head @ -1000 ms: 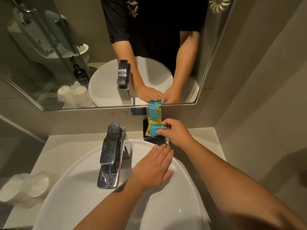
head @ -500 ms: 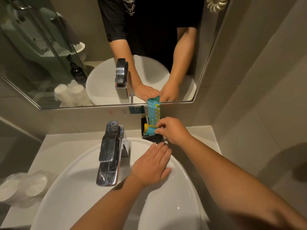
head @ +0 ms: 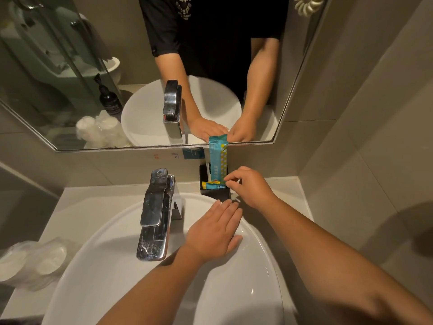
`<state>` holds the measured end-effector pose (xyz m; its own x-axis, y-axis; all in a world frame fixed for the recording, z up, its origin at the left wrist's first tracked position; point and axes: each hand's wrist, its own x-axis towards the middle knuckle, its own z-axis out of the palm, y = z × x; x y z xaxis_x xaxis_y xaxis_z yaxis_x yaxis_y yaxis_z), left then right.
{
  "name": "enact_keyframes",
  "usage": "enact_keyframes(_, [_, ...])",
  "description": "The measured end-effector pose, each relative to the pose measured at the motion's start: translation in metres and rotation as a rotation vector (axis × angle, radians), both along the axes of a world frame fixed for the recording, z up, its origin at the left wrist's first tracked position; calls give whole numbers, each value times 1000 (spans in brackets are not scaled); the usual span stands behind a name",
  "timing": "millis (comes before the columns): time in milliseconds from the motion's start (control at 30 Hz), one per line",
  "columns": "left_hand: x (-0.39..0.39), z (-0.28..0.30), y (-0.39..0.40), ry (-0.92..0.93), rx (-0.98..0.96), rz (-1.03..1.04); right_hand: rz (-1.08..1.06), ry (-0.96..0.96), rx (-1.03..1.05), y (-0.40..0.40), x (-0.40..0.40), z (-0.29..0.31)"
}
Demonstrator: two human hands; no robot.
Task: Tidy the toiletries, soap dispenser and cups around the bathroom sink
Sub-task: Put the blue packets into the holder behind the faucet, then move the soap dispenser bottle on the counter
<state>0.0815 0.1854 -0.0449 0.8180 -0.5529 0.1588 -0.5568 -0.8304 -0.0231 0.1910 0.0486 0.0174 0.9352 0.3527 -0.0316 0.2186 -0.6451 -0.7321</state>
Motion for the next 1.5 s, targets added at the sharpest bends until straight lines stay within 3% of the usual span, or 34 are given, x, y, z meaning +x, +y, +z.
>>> enact_keyframes(167, [0, 4, 0, 36, 5, 12, -96, -48, -31, -21, -8, -6])
enact_keyframes(433, [-3, 23, -2, 161, 48, 54, -88, -145, -597, -72, -47, -7])
enact_keyframes(567, [-13, 47, -11, 191, 60, 164, -47, -158, -734, -83, -85, 4])
enact_keyframes(900, [-100, 79, -9, 171, 68, 284, -10, -221, -768, -65, -197, 25])
enact_keyframes(1233, [-201, 91, 16, 52, 52, 423, 57, -362, -714, -45, -276, 39])
enact_keyframes(1400, [-267, 104, 26, -61, -69, 507, 98, -388, -636, -41, -324, 35])
enact_keyframes(1500, [-309, 109, 36, -40, -14, 536, 153, -388, -624, -36, -349, 37])
